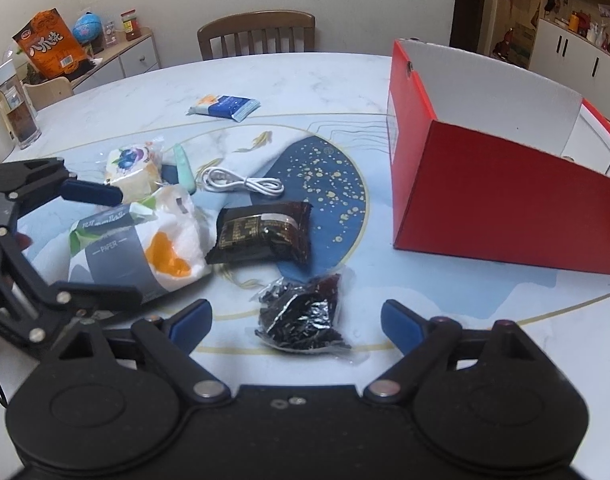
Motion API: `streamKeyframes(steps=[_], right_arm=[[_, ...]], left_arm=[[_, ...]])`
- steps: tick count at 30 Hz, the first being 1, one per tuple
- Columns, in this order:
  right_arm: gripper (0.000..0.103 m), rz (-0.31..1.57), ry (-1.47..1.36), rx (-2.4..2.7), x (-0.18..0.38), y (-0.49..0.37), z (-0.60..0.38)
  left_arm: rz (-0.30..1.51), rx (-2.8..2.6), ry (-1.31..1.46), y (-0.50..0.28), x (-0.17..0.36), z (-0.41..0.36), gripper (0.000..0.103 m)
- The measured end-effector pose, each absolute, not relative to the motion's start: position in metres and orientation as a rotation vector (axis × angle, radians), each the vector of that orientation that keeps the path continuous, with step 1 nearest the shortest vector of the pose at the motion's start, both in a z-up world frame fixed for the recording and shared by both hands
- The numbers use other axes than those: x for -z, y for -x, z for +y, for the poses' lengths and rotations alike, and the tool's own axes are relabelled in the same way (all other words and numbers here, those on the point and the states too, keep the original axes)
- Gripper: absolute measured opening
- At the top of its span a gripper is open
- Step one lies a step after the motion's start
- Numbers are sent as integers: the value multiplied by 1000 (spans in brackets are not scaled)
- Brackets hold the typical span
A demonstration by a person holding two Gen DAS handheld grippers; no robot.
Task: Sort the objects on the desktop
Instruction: 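Grasp the white tissue pack with left tool while right tool grasps the black snack bag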
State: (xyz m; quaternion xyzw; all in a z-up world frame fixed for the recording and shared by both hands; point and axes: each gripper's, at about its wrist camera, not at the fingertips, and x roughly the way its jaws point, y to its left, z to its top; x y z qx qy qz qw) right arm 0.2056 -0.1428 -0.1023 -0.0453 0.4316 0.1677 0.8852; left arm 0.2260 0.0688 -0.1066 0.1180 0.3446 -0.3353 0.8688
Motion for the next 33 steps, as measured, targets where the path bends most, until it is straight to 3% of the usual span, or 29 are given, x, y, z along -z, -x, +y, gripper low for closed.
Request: streamKeyframes(steps=[11, 33], right_arm=[[91, 901, 83, -349, 103, -210, -141], [87, 937, 96, -337, 122, -217, -138]], left_arm=[[690, 758, -205, -219, 93, 65, 103], [755, 671, -244, -235, 131, 66, 103]])
